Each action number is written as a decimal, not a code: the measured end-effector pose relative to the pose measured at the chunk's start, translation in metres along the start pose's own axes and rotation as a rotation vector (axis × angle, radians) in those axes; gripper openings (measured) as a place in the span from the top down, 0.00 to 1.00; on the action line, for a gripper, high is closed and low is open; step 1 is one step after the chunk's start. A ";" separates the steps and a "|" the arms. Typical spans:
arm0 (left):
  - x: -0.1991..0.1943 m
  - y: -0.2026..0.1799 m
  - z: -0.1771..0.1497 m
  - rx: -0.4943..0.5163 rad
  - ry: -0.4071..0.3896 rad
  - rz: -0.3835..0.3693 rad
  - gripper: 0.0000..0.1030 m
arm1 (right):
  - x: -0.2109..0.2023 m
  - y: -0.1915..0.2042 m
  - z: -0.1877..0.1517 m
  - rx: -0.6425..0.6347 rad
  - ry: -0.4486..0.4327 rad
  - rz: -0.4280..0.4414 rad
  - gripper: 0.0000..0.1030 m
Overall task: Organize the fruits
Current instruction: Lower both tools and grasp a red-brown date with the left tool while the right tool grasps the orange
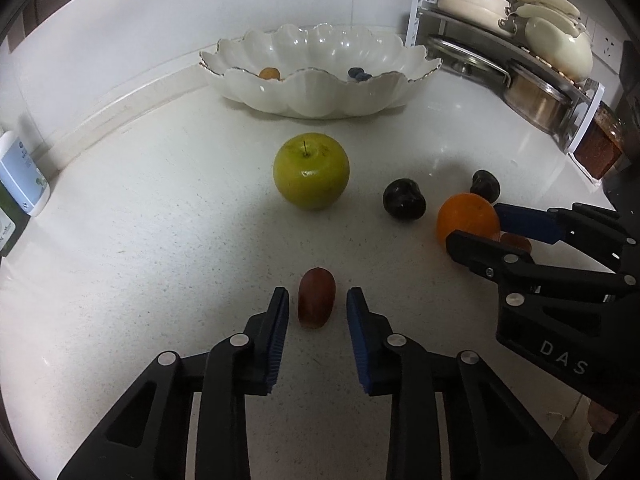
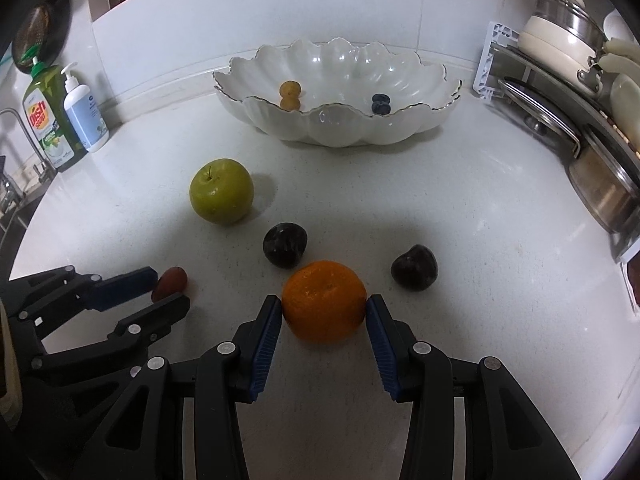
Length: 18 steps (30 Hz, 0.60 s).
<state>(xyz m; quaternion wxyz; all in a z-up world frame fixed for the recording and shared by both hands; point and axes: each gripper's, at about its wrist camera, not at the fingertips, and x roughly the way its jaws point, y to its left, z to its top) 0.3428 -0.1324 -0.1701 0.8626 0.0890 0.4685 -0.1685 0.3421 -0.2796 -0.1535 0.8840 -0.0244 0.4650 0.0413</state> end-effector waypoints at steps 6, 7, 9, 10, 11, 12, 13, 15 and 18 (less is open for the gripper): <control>0.002 0.000 0.001 0.000 -0.001 0.005 0.80 | 0.000 -0.001 0.000 0.007 -0.001 0.005 0.57; 0.002 0.001 0.001 -0.002 -0.001 0.004 0.81 | 0.000 -0.001 0.000 0.012 -0.002 0.009 0.57; 0.002 0.001 0.001 -0.005 -0.003 0.002 0.81 | 0.000 -0.002 -0.001 0.009 -0.005 0.007 0.58; 0.002 0.002 0.002 -0.007 -0.005 0.002 0.81 | 0.000 -0.002 -0.001 0.009 -0.007 0.006 0.58; 0.002 0.002 0.002 -0.007 -0.006 0.001 0.82 | 0.000 -0.002 -0.001 0.008 -0.010 0.005 0.58; 0.001 0.002 0.002 -0.008 -0.008 0.000 0.82 | 0.000 -0.002 -0.002 0.008 -0.011 0.005 0.59; 0.000 0.002 0.003 -0.010 -0.012 0.001 0.82 | 0.000 -0.003 -0.001 0.011 -0.012 0.007 0.59; -0.003 0.002 0.004 -0.014 -0.020 -0.001 0.82 | -0.001 -0.003 -0.002 0.015 -0.014 0.009 0.59; -0.007 0.002 0.007 -0.023 -0.030 -0.011 0.82 | -0.003 -0.003 -0.001 0.023 -0.020 0.015 0.59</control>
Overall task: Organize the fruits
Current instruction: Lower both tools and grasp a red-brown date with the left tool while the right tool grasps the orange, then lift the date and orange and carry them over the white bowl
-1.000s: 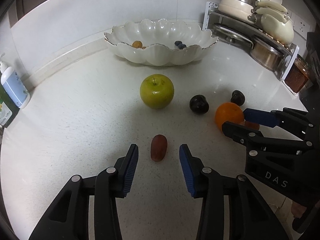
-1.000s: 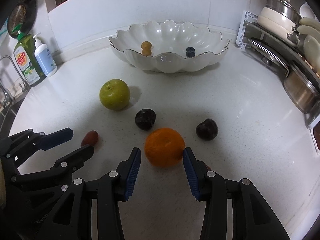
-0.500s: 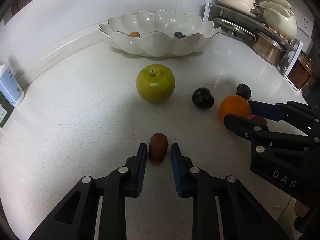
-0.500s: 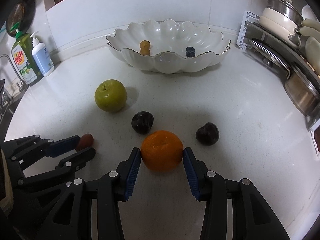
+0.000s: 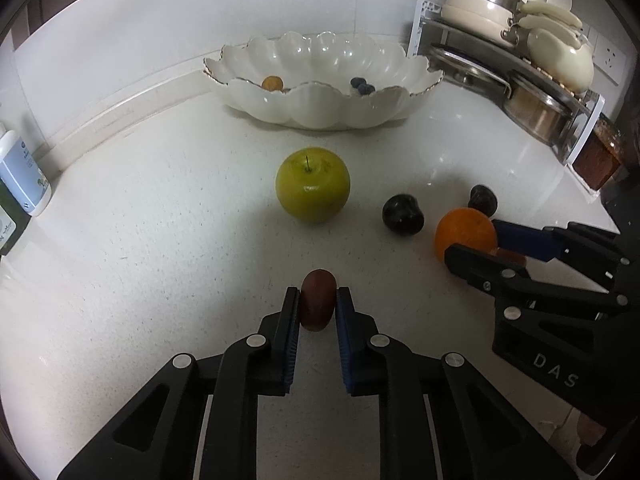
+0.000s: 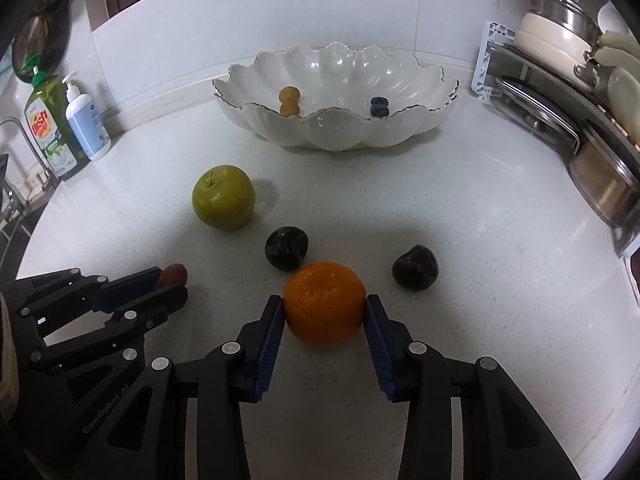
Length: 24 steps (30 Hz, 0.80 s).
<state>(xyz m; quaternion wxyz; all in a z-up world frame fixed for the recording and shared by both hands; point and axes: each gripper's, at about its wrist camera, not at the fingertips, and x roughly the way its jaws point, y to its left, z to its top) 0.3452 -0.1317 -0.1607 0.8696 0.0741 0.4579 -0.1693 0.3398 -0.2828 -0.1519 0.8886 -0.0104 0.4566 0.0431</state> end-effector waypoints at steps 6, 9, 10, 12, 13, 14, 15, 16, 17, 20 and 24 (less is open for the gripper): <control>-0.007 0.002 0.006 -0.022 -0.020 -0.004 0.82 | -0.006 0.001 0.001 0.005 -0.017 -0.002 0.59; -0.013 0.002 0.009 -0.024 -0.039 -0.001 0.82 | -0.011 0.000 0.002 0.011 -0.030 -0.003 0.59; -0.017 0.001 0.010 -0.023 -0.048 -0.002 0.82 | -0.012 0.000 0.003 0.014 -0.034 -0.003 0.59; -0.021 0.000 0.012 -0.022 -0.060 -0.002 0.82 | -0.016 -0.001 0.004 0.016 -0.043 -0.001 0.59; -0.024 0.000 0.013 -0.022 -0.068 -0.003 0.82 | -0.018 -0.001 0.004 0.019 -0.048 -0.001 0.59; -0.027 -0.001 0.014 -0.022 -0.077 -0.002 0.82 | -0.021 -0.001 0.005 0.020 -0.055 -0.001 0.59; -0.031 -0.002 0.015 -0.021 -0.085 0.000 0.82 | -0.024 -0.001 0.005 0.019 -0.063 -0.002 0.59; -0.034 -0.002 0.016 -0.021 -0.093 0.001 0.82 | -0.027 -0.001 0.006 0.020 -0.073 -0.005 0.59; -0.036 -0.002 0.017 -0.022 -0.098 0.002 0.82 | -0.030 -0.001 0.007 0.022 -0.082 -0.004 0.59; -0.045 -0.002 0.020 -0.023 -0.124 0.007 0.82 | -0.039 -0.001 0.009 0.028 -0.104 -0.007 0.59; -0.056 -0.002 0.024 -0.019 -0.154 0.008 0.82 | -0.050 -0.001 0.014 0.030 -0.135 -0.010 0.59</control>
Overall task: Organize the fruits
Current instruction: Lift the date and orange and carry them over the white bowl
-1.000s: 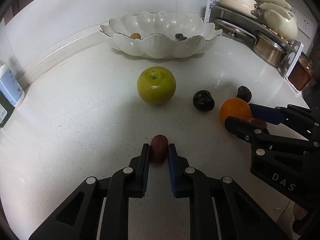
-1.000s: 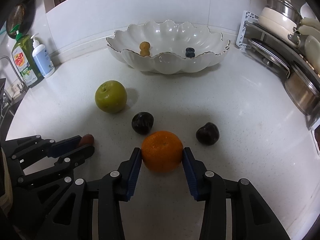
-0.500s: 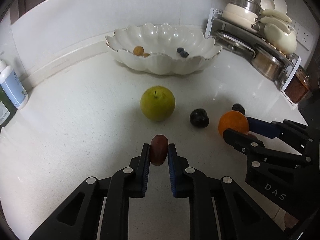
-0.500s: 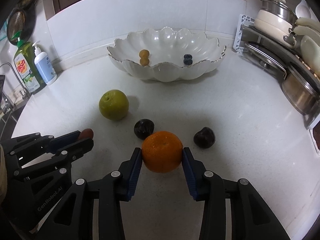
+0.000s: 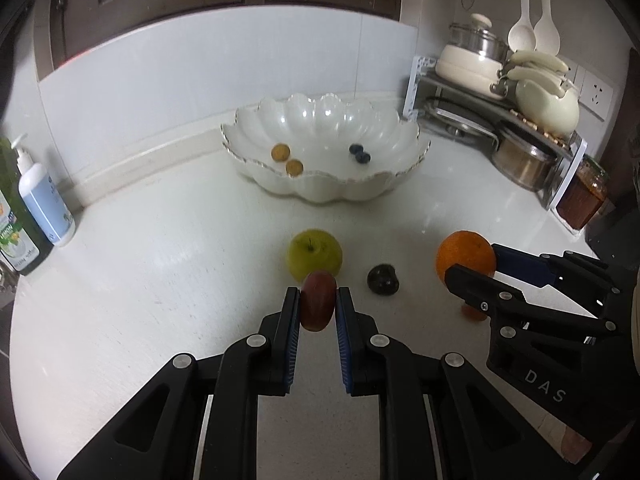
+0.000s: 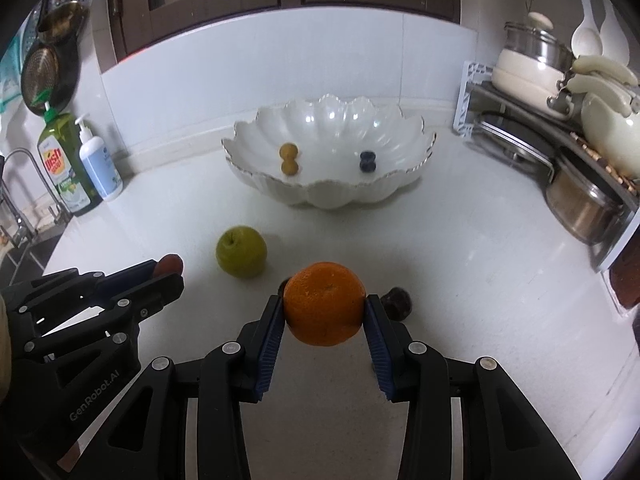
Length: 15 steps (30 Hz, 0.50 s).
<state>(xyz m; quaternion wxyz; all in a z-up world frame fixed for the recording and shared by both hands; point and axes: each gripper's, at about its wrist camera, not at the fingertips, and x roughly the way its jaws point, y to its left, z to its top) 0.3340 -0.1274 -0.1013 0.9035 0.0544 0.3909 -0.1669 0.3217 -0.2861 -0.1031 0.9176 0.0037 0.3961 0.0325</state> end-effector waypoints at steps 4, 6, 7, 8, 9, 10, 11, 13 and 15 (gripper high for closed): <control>-0.011 0.002 0.007 -0.004 -0.037 0.005 0.82 | -0.010 0.001 0.007 0.005 -0.037 -0.002 0.59; -0.016 0.001 0.011 -0.002 -0.056 0.006 0.82 | -0.015 0.002 0.010 0.007 -0.058 -0.008 0.59; -0.019 0.001 0.014 0.001 -0.070 0.010 0.82 | -0.018 0.002 0.012 0.005 -0.068 -0.010 0.59; -0.021 0.001 0.016 0.002 -0.079 0.011 0.82 | -0.021 0.002 0.014 0.005 -0.078 -0.013 0.59; -0.024 0.001 0.018 0.003 -0.093 0.013 0.82 | -0.024 0.002 0.015 0.006 -0.088 -0.016 0.59; -0.027 0.002 0.021 0.004 -0.104 0.015 0.82 | -0.026 0.002 0.017 0.007 -0.097 -0.018 0.59; -0.030 0.002 0.023 0.007 -0.114 0.016 0.82 | -0.028 0.002 0.019 0.009 -0.107 -0.020 0.59; -0.035 0.002 0.027 0.011 -0.139 0.024 0.82 | -0.032 0.002 0.023 0.012 -0.126 -0.025 0.59; -0.039 0.003 0.031 0.013 -0.157 0.027 0.82 | -0.035 0.002 0.027 0.012 -0.142 -0.028 0.59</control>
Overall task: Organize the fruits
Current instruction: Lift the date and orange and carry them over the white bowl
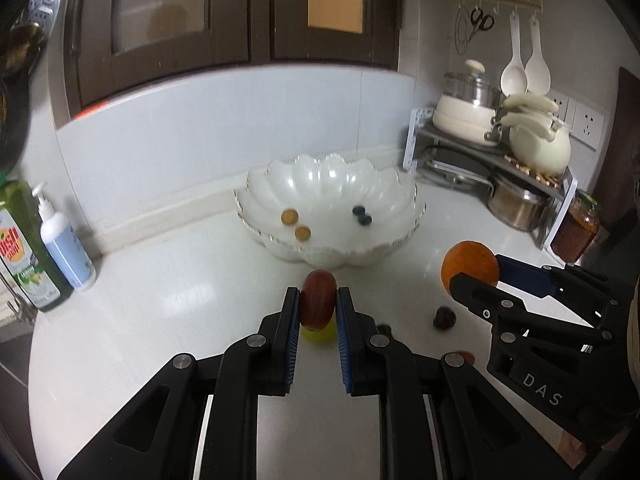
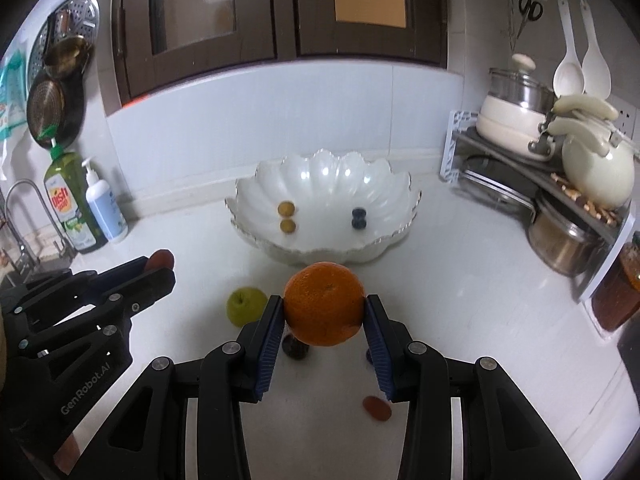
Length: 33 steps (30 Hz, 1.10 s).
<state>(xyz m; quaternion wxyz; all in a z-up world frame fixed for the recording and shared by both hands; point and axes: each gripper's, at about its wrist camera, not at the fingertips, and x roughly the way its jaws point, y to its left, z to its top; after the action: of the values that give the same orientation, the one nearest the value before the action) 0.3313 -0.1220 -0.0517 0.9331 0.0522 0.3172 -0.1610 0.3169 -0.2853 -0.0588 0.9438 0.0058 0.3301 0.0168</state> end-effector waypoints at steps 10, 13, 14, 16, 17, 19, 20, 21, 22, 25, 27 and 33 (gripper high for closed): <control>-0.007 0.003 0.027 0.002 -0.073 0.007 0.82 | -0.006 -0.003 0.026 0.009 -0.079 -0.019 0.59; -0.005 0.004 0.036 -0.002 -0.080 0.001 0.82 | -0.006 -0.003 0.035 0.013 -0.097 -0.018 0.59; -0.004 0.005 0.038 -0.004 -0.083 -0.002 0.82 | -0.006 -0.003 0.038 0.012 -0.103 -0.016 0.59; -0.002 0.004 0.044 -0.002 -0.090 0.003 0.82 | -0.006 -0.003 0.044 0.009 -0.116 -0.019 0.59; -0.002 0.004 0.046 -0.001 -0.093 0.002 0.82 | -0.005 -0.003 0.047 0.007 -0.118 -0.018 0.59; 0.001 0.005 0.053 -0.003 -0.098 0.000 0.82 | -0.003 -0.005 0.052 0.014 -0.123 -0.011 0.59; 0.003 0.005 0.056 -0.002 -0.099 -0.003 0.82 | -0.002 -0.005 0.056 0.016 -0.123 -0.006 0.59; 0.004 0.005 0.058 -0.001 -0.099 -0.005 0.82 | -0.001 -0.006 0.058 0.018 -0.123 -0.003 0.59; 0.006 0.005 0.062 -0.003 -0.101 -0.004 0.82 | 0.000 -0.008 0.061 0.021 -0.125 -0.002 0.59; 0.010 0.004 0.070 0.005 -0.104 -0.004 0.82 | 0.004 -0.009 0.069 0.017 -0.129 0.000 0.59; 0.013 0.003 0.075 0.012 -0.107 -0.002 0.82 | 0.008 -0.011 0.076 0.014 -0.126 0.006 0.59; 0.022 0.000 0.088 0.030 -0.117 0.016 0.82 | 0.023 -0.018 0.091 0.021 -0.102 0.022 0.59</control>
<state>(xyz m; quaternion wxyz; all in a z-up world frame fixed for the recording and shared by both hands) 0.3986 -0.1452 0.0046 0.9505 0.0594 0.2592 -0.1609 0.3922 -0.3029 -0.0026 0.9590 0.0204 0.2817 0.0232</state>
